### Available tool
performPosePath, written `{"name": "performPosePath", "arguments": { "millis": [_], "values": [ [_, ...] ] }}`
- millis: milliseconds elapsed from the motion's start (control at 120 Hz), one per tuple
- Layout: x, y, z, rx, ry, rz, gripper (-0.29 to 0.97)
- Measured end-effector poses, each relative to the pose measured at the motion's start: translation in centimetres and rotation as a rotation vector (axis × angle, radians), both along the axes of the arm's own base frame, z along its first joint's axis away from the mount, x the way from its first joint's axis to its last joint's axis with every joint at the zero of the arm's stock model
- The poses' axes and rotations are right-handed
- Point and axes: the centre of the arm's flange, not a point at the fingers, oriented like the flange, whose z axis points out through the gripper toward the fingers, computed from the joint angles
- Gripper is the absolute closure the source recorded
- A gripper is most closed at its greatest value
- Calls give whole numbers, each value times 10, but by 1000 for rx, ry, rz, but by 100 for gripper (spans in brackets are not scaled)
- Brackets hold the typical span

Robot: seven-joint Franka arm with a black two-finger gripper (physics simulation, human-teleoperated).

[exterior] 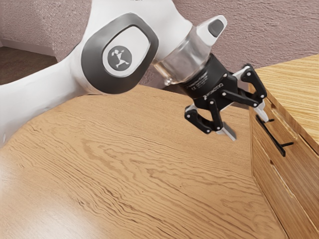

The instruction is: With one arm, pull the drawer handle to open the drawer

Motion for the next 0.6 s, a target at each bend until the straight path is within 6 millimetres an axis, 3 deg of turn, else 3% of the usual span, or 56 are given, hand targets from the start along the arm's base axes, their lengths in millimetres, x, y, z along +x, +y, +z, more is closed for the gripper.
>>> {"name": "performPosePath", "arguments": {
  "millis": [517,600],
  "values": [
    [-1,-16,-5,-35,27,189,33],
    [6,-18,-15,-41,45,213,35]
  ]
}}
